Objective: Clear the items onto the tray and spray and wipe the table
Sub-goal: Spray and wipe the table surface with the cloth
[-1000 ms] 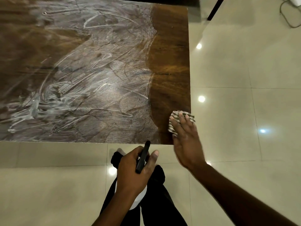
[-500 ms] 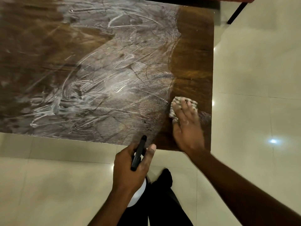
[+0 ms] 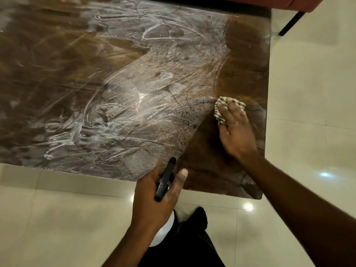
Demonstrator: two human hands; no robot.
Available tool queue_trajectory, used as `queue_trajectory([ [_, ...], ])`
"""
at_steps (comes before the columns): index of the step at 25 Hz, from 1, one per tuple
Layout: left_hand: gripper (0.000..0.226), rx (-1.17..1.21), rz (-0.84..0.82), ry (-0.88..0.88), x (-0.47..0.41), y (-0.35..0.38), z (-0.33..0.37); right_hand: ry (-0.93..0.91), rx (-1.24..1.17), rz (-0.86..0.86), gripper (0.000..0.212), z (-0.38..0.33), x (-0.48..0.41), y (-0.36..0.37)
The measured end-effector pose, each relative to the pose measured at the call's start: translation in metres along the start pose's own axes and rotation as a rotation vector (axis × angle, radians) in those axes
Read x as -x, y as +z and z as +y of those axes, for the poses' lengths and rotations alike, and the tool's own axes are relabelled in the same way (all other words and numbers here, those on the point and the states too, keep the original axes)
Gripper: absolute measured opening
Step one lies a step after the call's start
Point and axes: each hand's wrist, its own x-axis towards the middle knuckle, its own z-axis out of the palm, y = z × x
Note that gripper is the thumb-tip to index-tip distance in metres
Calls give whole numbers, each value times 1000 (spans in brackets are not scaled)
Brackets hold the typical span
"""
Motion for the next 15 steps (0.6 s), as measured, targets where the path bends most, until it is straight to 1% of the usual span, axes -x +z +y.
queue_trajectory([
  [1, 52, -4, -11, 6, -4, -1, 2, 45, -11, 20, 64, -18, 2, 7],
  [2, 55, -13, -22, 14, -7, -2, 4, -10, -2, 16, 64, -35, 13, 17],
  [3, 58, -24, -32, 20, -10, -2, 6, -163, 18, -18, 63, -51, 30, 29],
  [4, 60, -33, -40, 20, -14, -2, 8, -373, 32, -98, 60, -63, 51, 40],
  [6, 53, -6, -55, 19, -20, -6, 13, -816, 127, -317, 48, -64, 78, 46],
  [7, 45, 26, -69, 25, -23, -8, 15, -960, 157, -363, 44, -54, 67, 38],
  [8, 39, 37, -84, 35, -26, -10, 15, -981, 151, -353, 46, -39, 48, 31],
  [9, 37, 24, -100, 46, -29, -13, 16, -882, 145, -320, 55, -26, 27, 22],
  [10, 39, 8, -109, 56, -31, -15, 17, -704, 153, -269, 64, -15, 6, 13],
  [11, 41, 5, -105, 58, -33, -16, 19, -478, 148, -191, 67, -6, -15, 2],
  [13, 38, 17, -81, 53, -40, -18, 27, -66, 75, -15, 66, 3, -51, -16],
  [14, 36, 8, -68, 58, -44, -18, 31, 76, 30, 46, 65, -3, -61, -15],
  [15, 39, -8, -52, 70, -50, -18, 34, 134, 5, 73, 65, -16, -66, -9],
])
